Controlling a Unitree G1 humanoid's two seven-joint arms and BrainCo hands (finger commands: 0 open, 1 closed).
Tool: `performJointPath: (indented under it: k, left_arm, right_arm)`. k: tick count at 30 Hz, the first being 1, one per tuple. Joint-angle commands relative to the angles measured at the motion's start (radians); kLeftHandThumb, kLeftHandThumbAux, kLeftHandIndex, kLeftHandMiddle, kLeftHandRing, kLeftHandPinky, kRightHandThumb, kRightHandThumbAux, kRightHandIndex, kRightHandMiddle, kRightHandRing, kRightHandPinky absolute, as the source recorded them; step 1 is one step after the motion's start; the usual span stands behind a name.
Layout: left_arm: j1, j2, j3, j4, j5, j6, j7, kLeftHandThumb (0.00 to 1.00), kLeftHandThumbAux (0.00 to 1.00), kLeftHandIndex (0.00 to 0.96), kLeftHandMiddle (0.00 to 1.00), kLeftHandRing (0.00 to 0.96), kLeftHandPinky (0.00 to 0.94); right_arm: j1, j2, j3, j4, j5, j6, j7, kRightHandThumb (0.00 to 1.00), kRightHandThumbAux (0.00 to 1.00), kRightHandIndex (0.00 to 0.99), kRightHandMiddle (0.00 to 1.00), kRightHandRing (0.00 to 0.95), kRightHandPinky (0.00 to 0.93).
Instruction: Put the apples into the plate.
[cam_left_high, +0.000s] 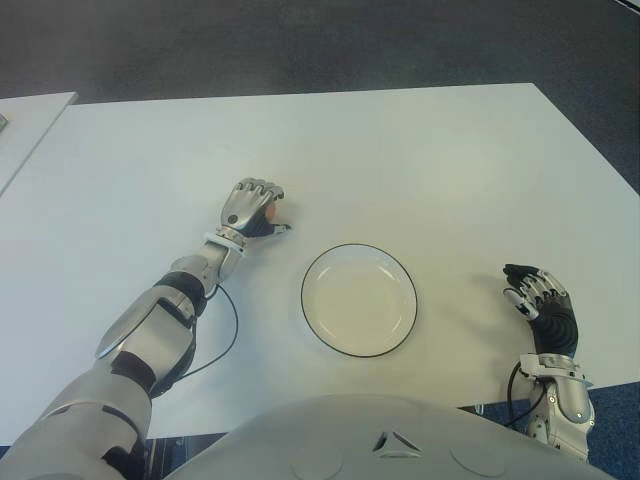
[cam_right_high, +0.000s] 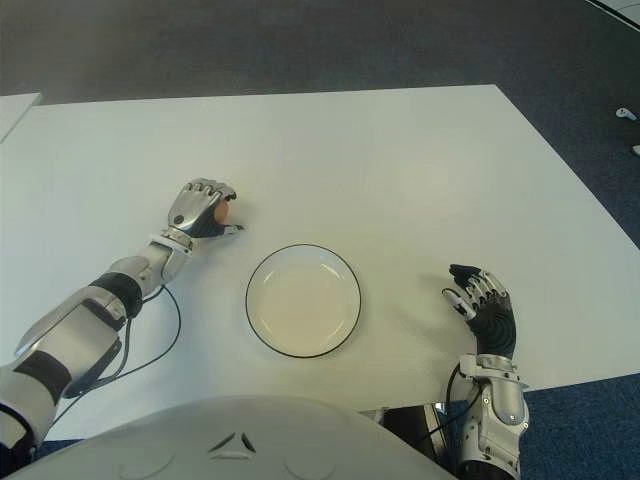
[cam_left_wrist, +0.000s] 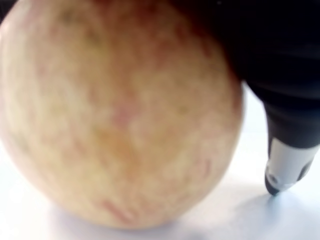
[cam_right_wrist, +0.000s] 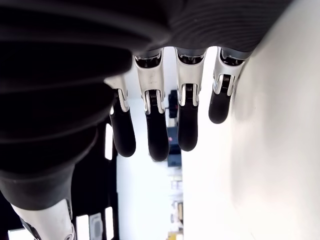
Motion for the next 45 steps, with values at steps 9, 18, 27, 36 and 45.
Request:
performJointPath:
  k: [9,18,27,36,45]
  left_arm:
    - [0.094,0.026,-0.016,0.044,-0.012,-0.028,-0.138,0.852,0.669,0.397,0.537,0.835,0.770]
    - [0.097,0.035,-0.004,0.026,-0.028,-0.041,-0.153,0.851,0.669,0.396,0.537,0.832,0.769]
    - [0.083,0.088,0.007,-0.064,-0.023,-0.079,-0.158,0.851,0.669,0.397,0.538,0.832,0.757]
    - [0.106,0.200,0.067,-0.377,-0.022,-0.078,-0.254,0.852,0.668,0.399,0.539,0.832,0.767]
    - [0.184,0.273,0.141,-0.622,-0.011,-0.058,-0.340,0.854,0.667,0.401,0.541,0.840,0.782]
  right_arm:
    - [0.001,0.034,0.012,0.061,0.010,0.020,0.006,0.261,0.751,0.346,0.366,0.297,0.226]
    - [0.002,0.037,0.011,0.068,0.009,0.010,0.015,0.261,0.741,0.342,0.362,0.290,0.218]
    - [0.000,0.035,0.016,0.082,-0.003,-0.001,0.020,0.259,0.720,0.336,0.348,0.274,0.209]
    - [-0.007,0.038,0.023,0.100,-0.009,-0.012,0.026,0.274,0.705,0.344,0.347,0.274,0.220]
    - [-0.018,0.052,0.033,0.129,-0.016,-0.040,0.025,0.266,0.709,0.349,0.352,0.270,0.203]
